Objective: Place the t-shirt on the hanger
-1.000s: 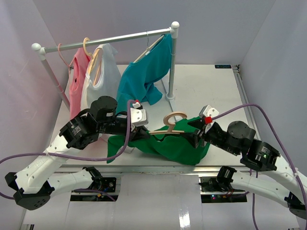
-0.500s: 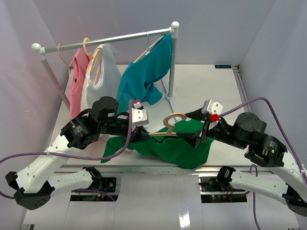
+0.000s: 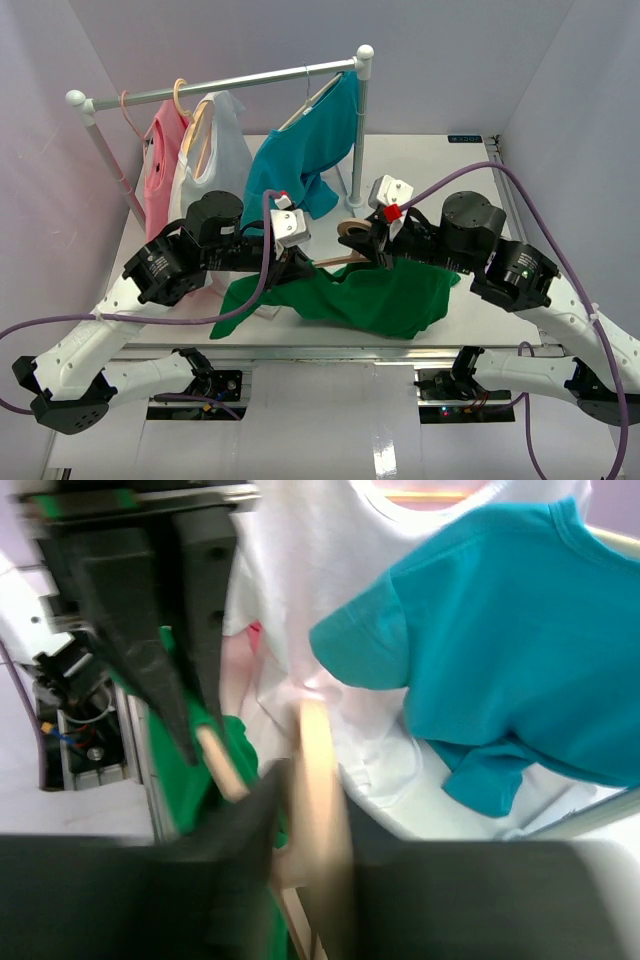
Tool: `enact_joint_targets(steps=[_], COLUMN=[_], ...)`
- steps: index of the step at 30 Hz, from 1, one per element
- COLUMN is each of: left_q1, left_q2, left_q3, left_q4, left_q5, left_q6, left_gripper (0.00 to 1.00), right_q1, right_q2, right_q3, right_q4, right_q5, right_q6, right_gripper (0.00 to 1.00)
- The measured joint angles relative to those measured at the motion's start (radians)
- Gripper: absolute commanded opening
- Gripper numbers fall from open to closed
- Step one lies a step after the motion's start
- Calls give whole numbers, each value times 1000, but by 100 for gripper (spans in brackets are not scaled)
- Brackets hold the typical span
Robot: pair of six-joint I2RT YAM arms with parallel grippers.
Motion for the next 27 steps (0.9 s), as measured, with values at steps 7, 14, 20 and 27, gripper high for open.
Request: enact_joint_targets(steps=[7,14,20,27], left_q1=[-4,-7,-8,-8], left_q2=[63,30,-1,-6], left_q3=[186,231,181,181], left_q4=[35,140,88,21], left_q5=[-62,-66,-99,-127], left_q6=[-36,-51,-44,-26], left_gripper=[51,61,62,62], right_q1=[-10,-10,-12,-15], right_q2=[95,78,0,6], right_q3=[287,381,216,223], right_q4=[-128,-227,-292,-330], right_q5=[8,-3,3,-68], right_q6=[-61,-76,-63,-60], right_gripper=[8,8,8,8])
